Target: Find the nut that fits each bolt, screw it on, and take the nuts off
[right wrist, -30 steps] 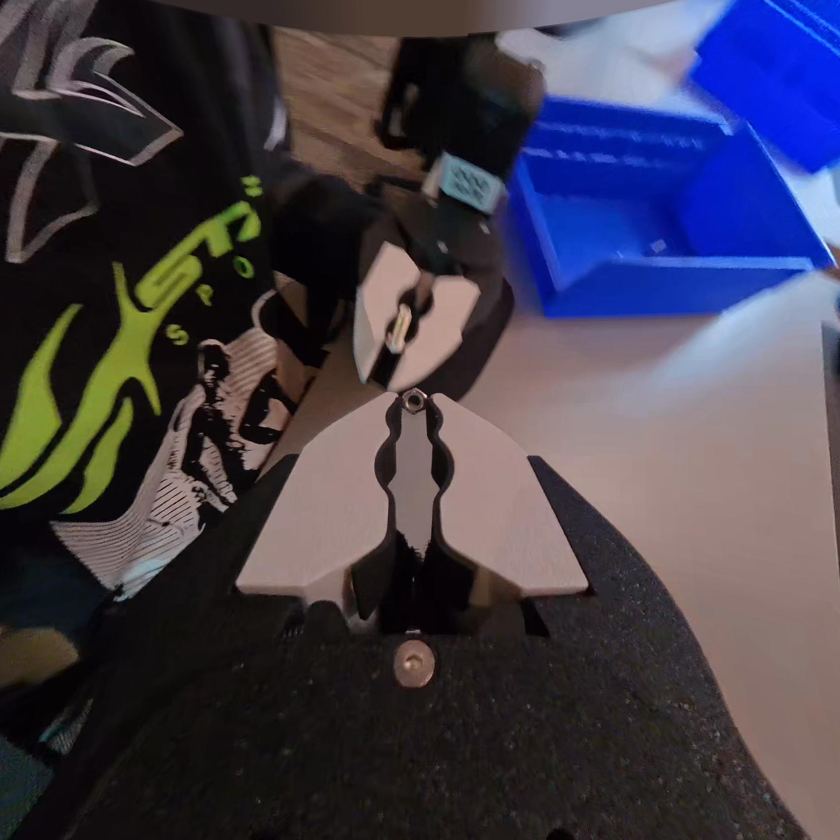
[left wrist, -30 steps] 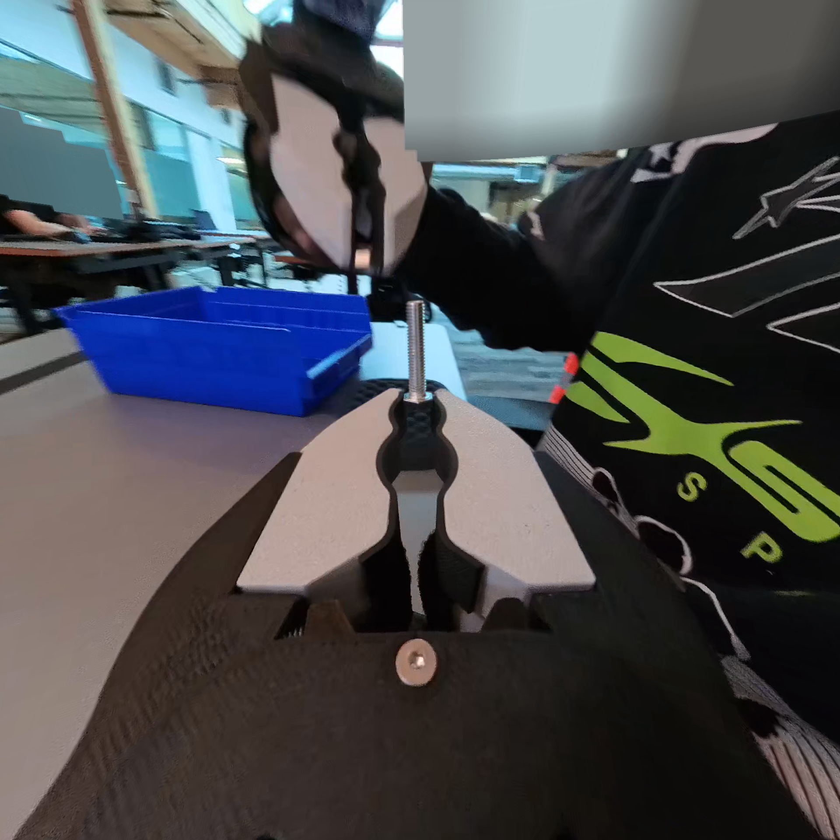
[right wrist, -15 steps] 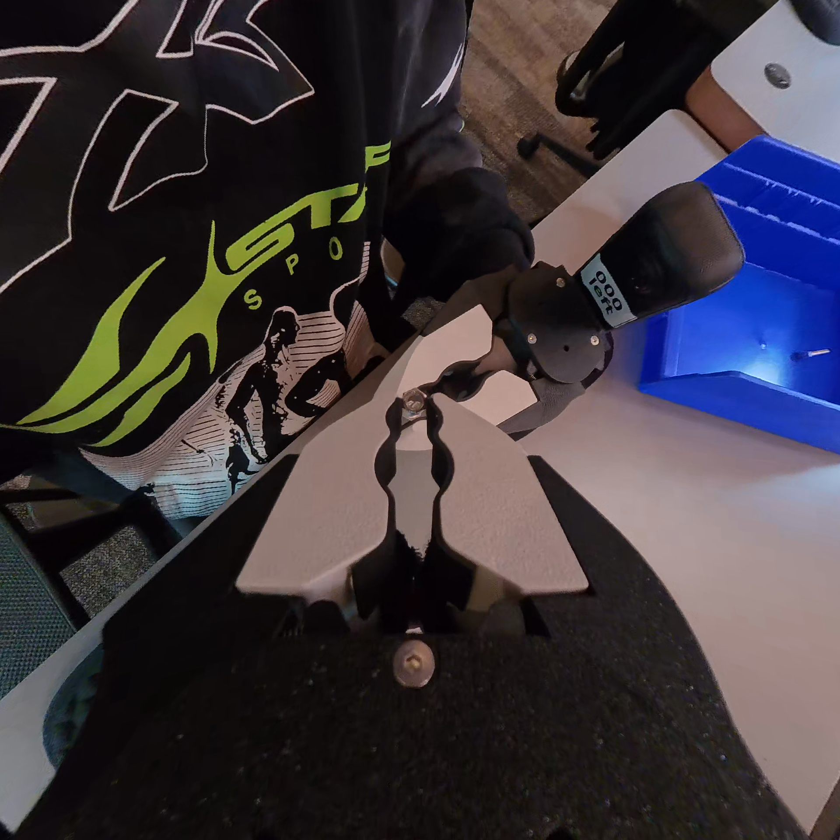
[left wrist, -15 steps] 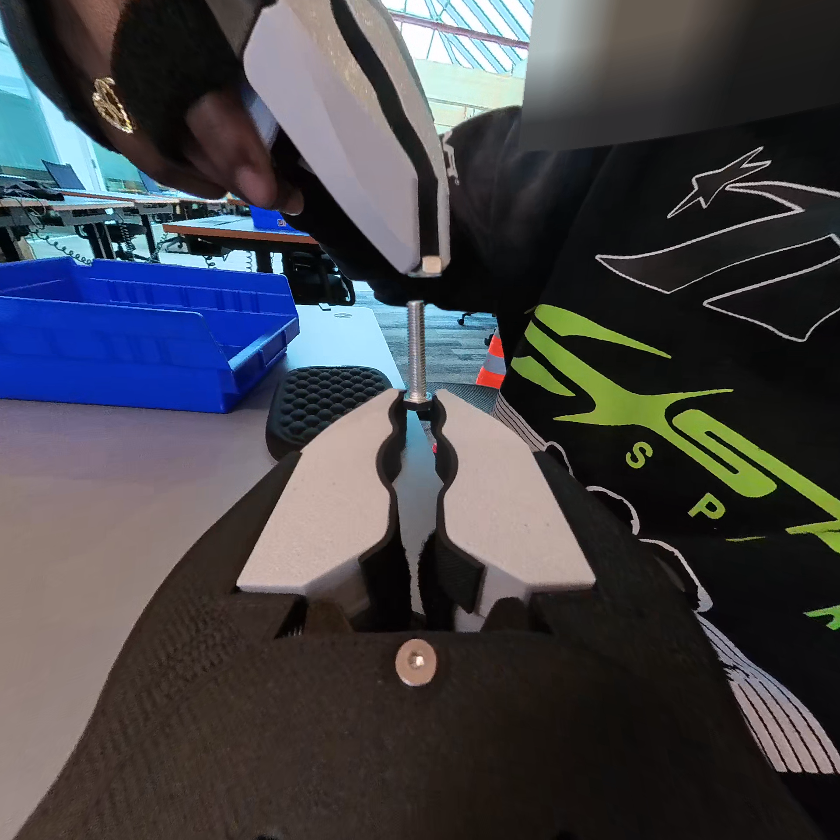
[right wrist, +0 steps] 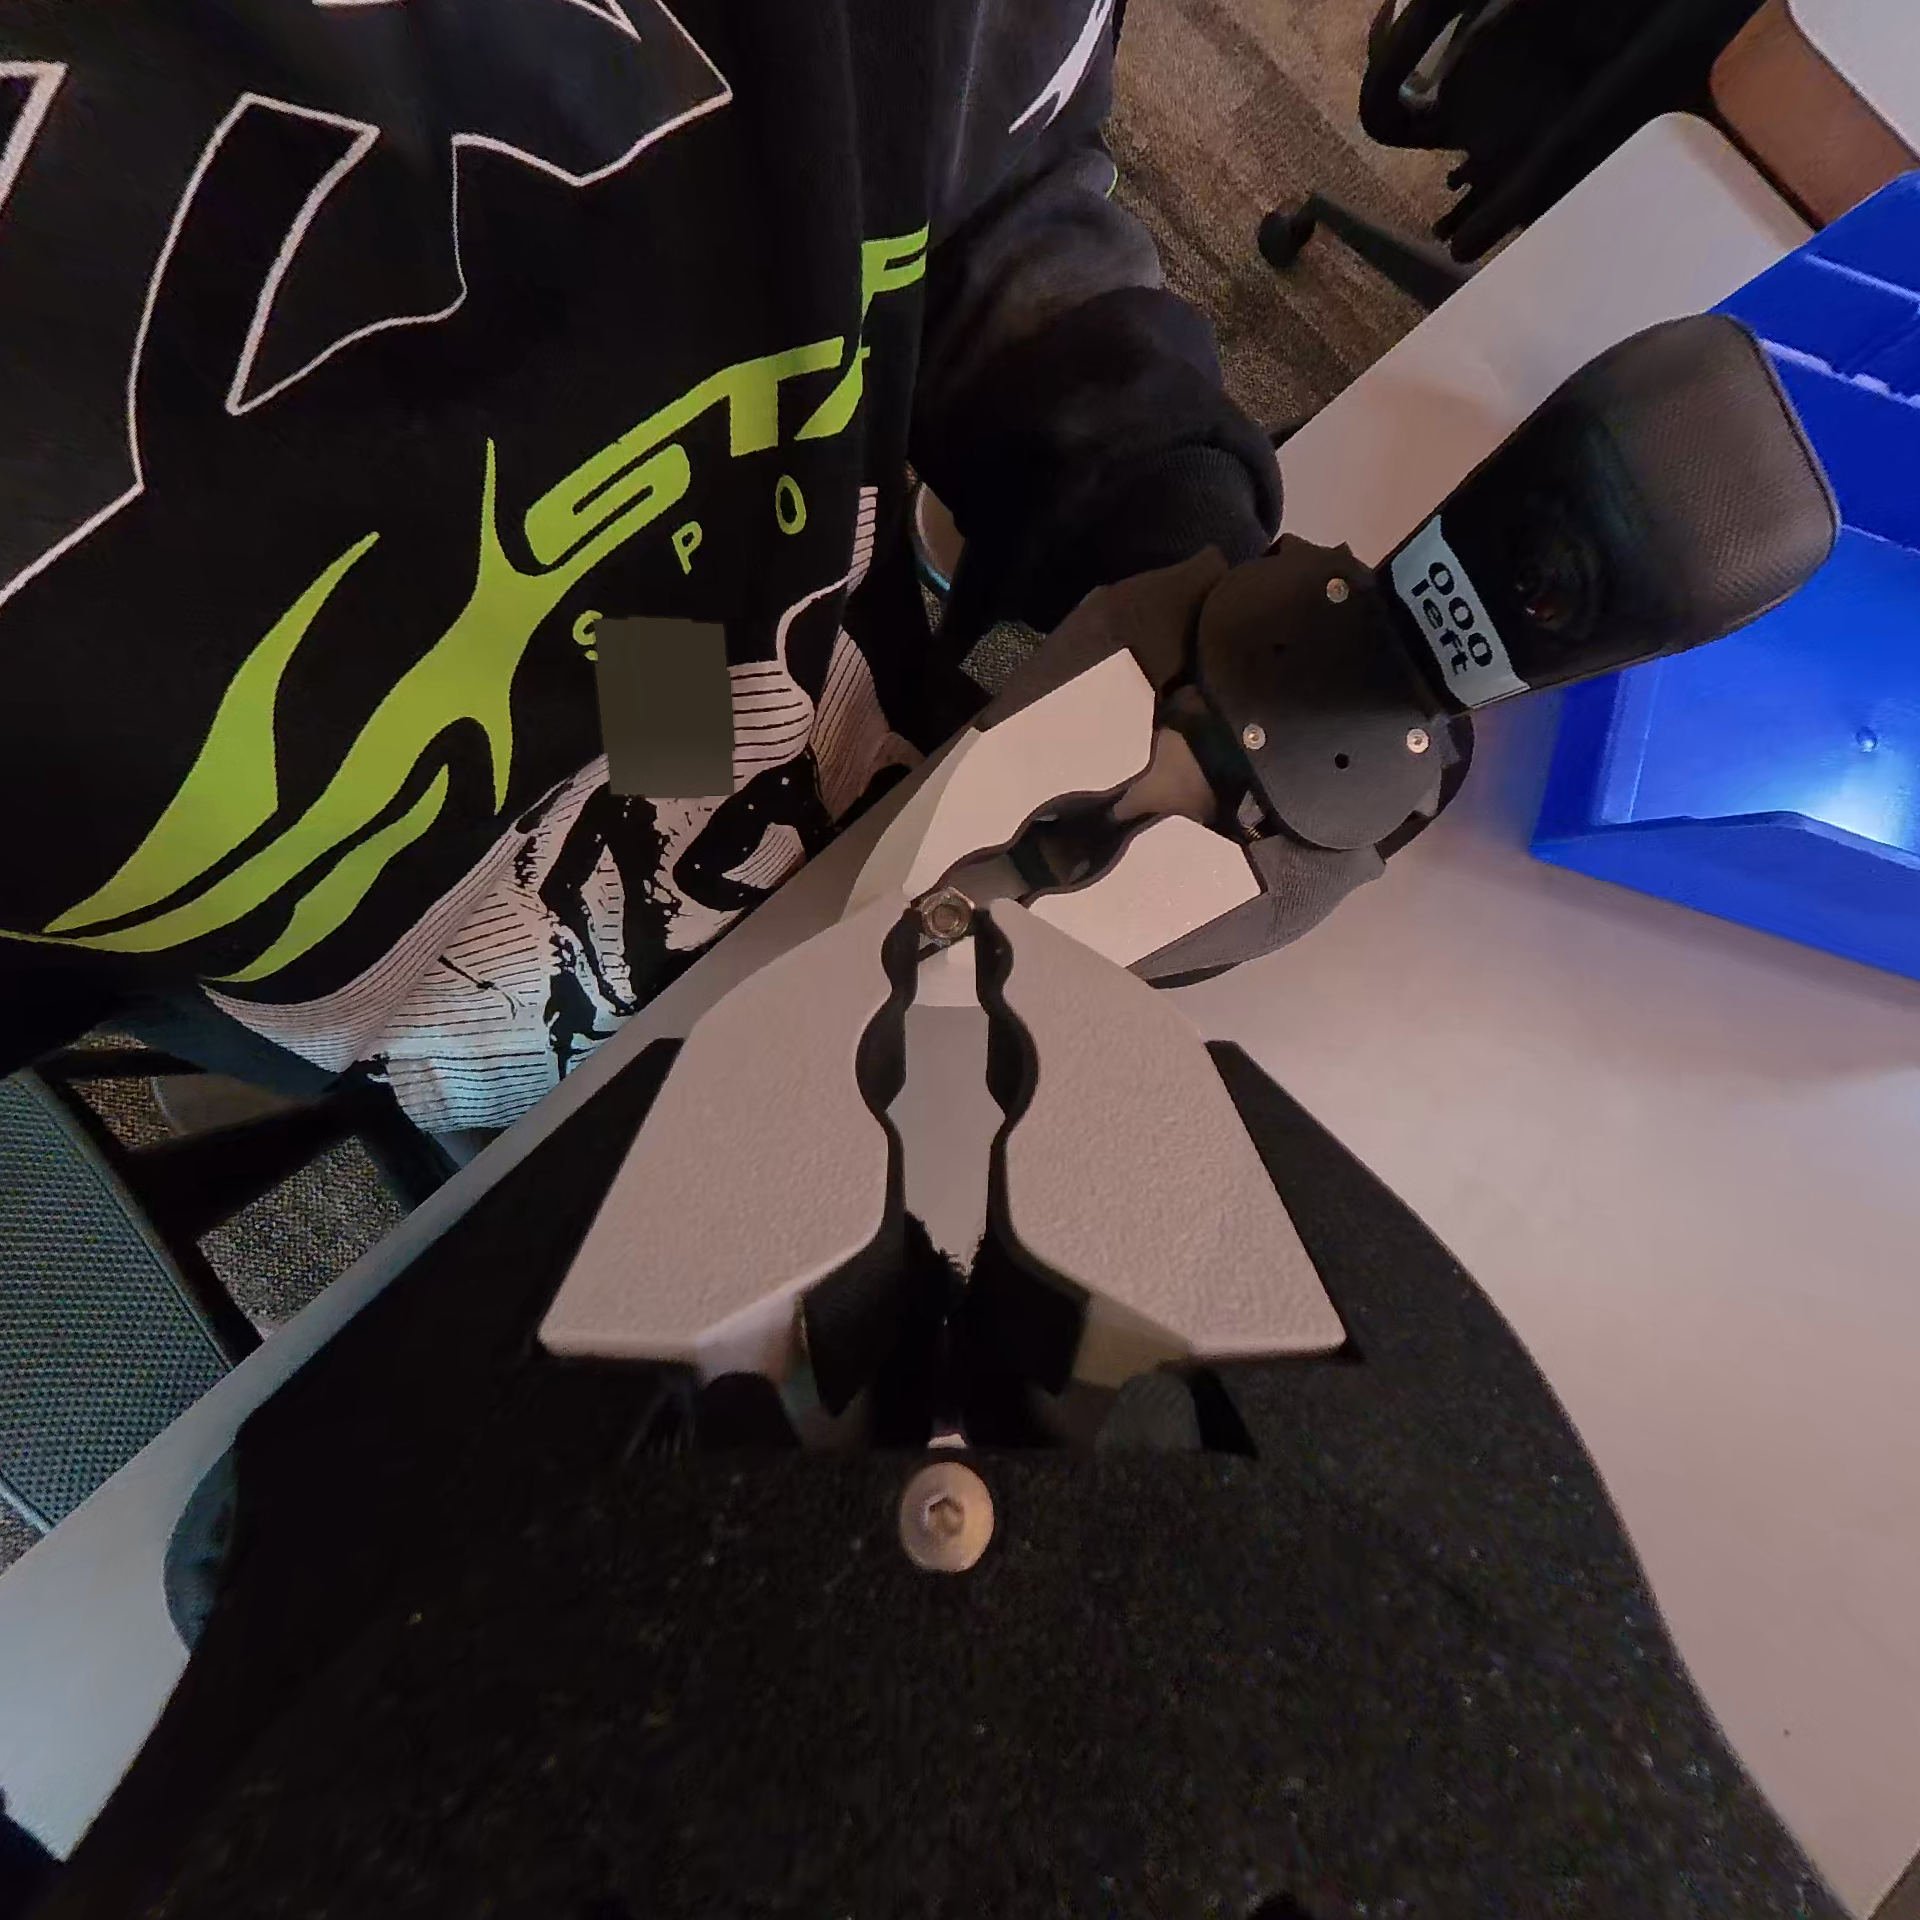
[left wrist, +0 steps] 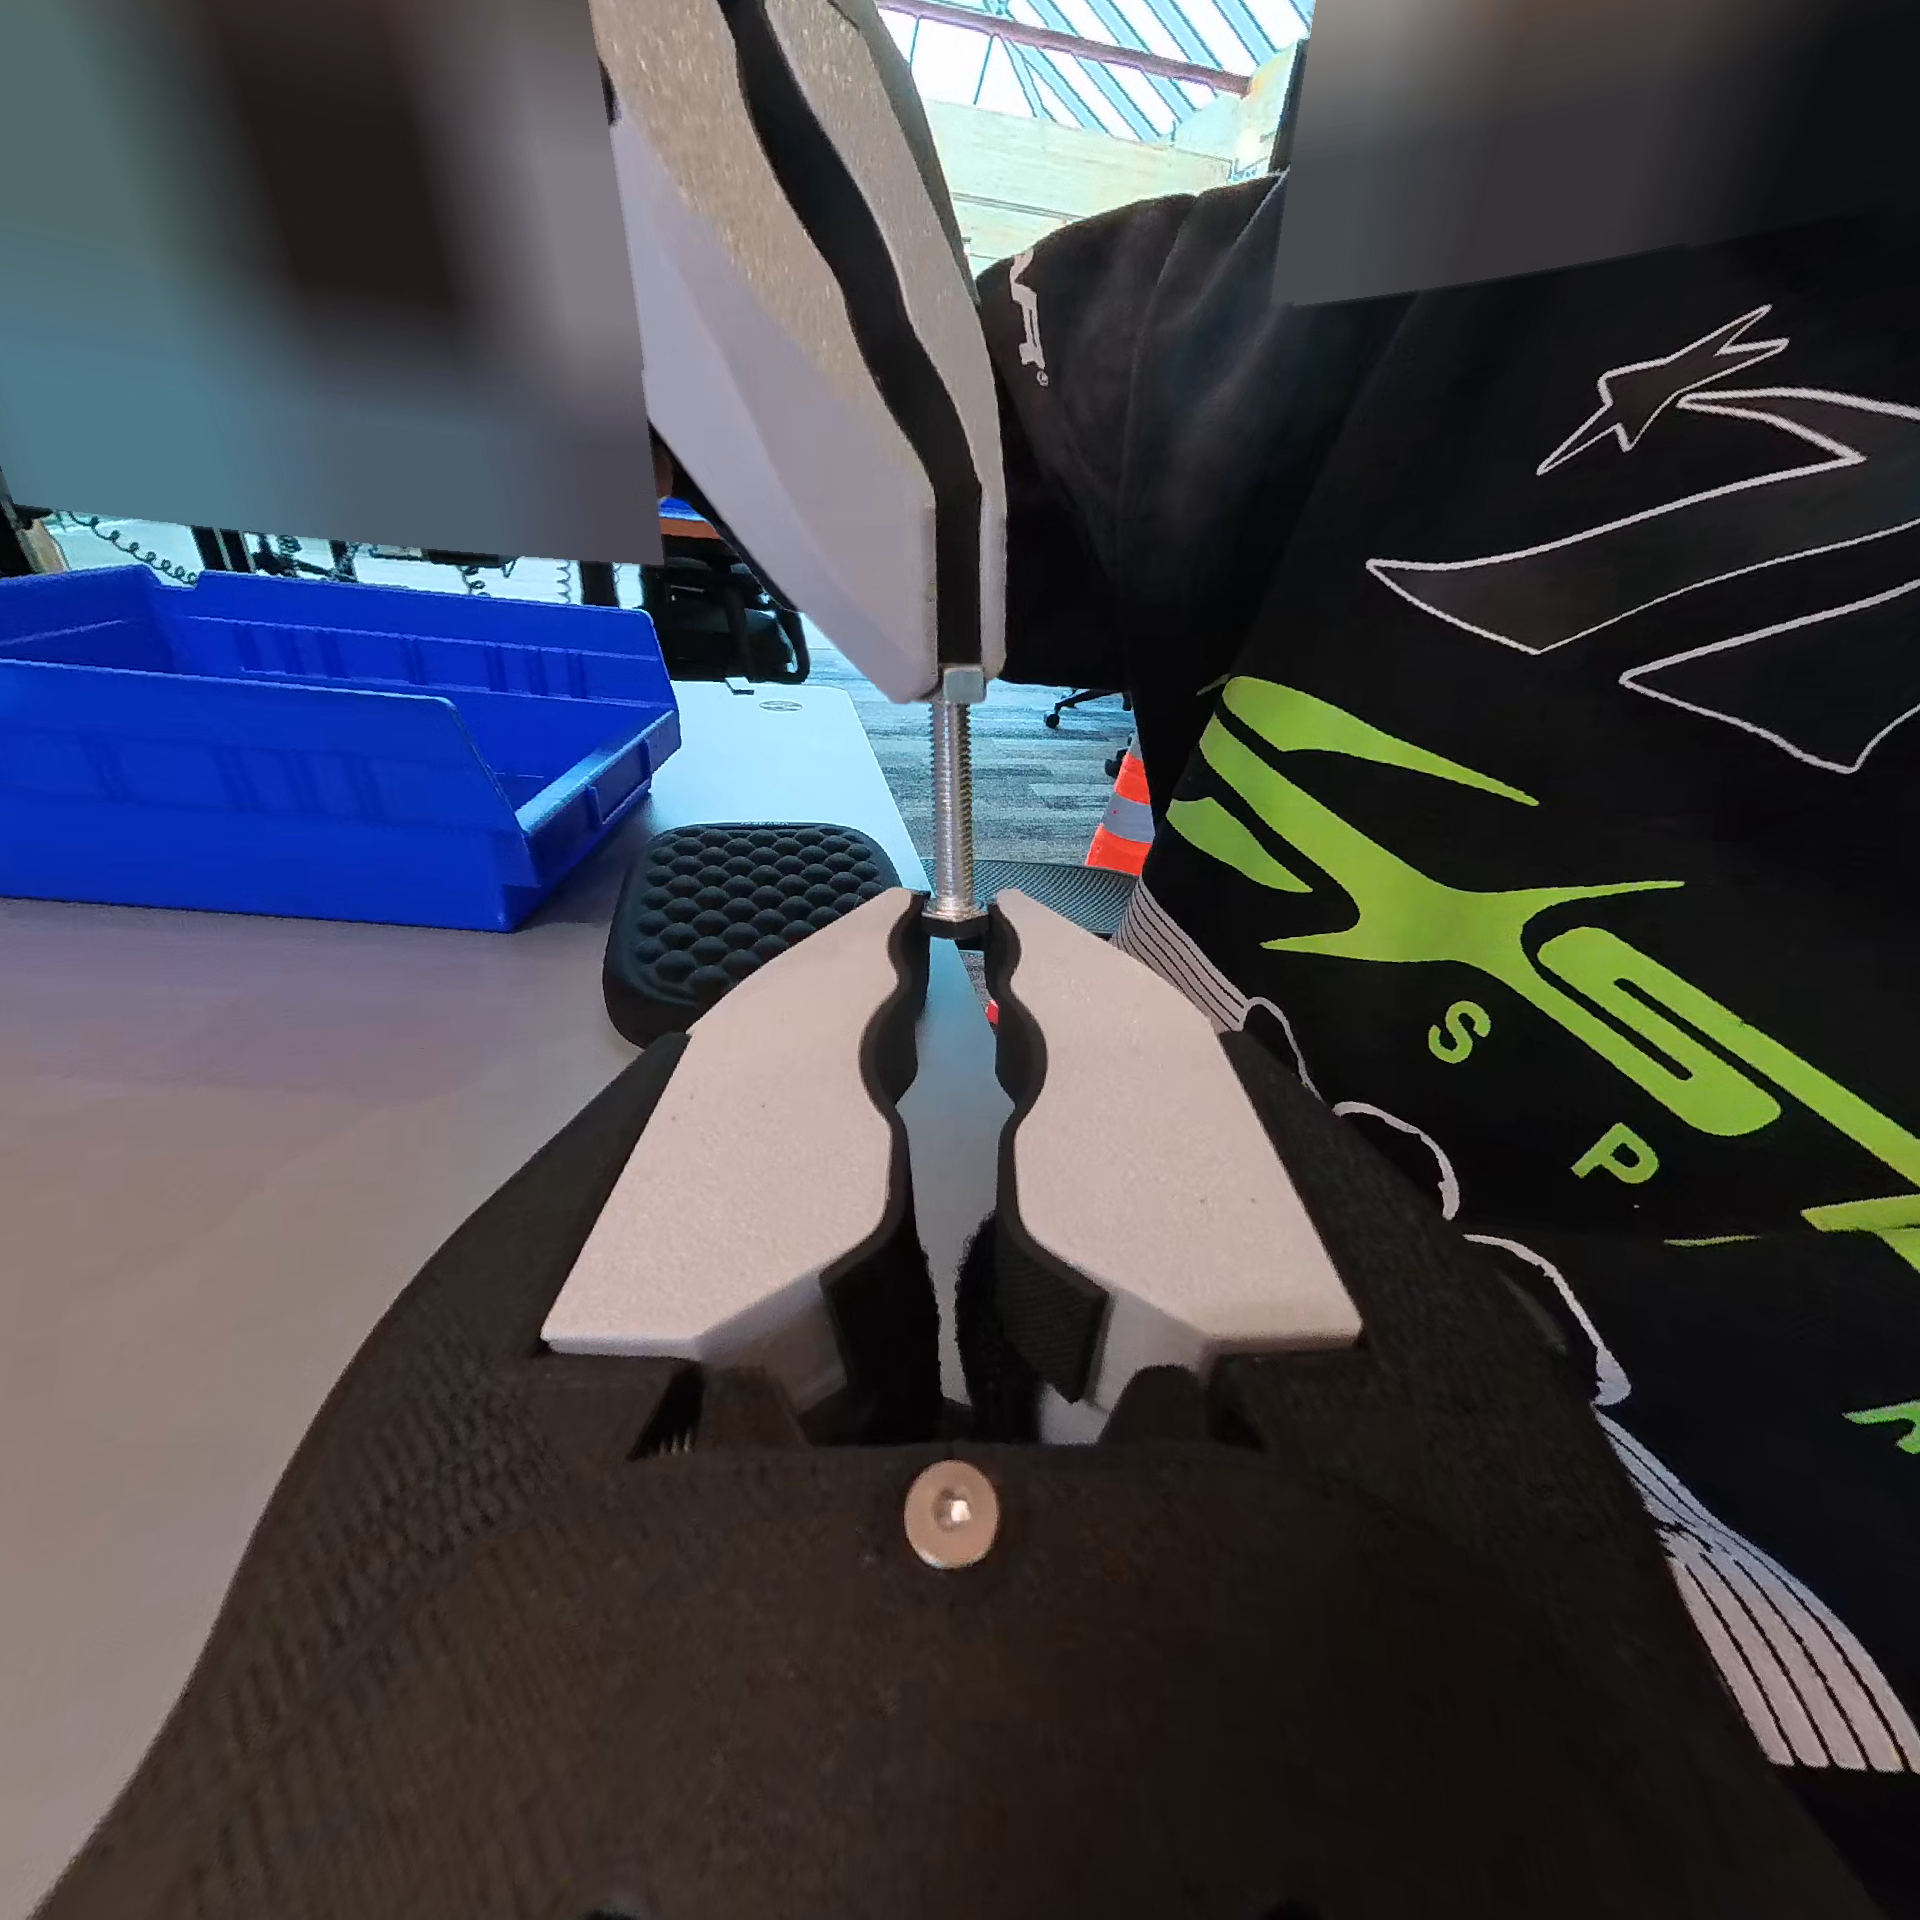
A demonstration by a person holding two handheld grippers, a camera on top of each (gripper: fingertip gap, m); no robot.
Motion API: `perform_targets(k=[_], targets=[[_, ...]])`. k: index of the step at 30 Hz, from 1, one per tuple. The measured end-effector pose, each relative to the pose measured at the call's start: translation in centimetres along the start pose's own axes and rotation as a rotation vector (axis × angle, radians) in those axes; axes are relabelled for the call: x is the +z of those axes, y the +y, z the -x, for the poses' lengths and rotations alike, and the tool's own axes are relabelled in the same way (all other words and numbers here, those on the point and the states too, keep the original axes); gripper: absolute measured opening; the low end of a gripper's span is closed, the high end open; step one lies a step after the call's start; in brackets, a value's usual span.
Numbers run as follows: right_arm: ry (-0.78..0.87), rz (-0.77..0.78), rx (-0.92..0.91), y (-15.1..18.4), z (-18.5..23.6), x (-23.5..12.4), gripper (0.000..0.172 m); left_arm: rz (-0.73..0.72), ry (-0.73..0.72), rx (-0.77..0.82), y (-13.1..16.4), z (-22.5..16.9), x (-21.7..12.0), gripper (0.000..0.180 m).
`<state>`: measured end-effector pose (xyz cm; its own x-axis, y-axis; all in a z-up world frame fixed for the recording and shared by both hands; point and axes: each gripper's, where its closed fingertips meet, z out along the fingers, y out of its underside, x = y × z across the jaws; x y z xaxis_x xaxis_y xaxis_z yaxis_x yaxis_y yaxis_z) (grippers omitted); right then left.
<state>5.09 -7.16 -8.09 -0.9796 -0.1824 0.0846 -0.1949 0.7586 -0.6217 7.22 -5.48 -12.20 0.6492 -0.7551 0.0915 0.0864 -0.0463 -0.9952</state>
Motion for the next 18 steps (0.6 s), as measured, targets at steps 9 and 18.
perform_targets(k=[9,18], targets=[[0.027,0.037,0.063,0.7,-0.4,-0.1,0.01,0.029,-0.093,-0.002,0.3,1.0,0.0,0.01],[0.116,0.179,0.22,2.9,-1.3,-0.8,0.01,0.088,-0.355,0.009,0.8,3.8,-0.2,0.01]])
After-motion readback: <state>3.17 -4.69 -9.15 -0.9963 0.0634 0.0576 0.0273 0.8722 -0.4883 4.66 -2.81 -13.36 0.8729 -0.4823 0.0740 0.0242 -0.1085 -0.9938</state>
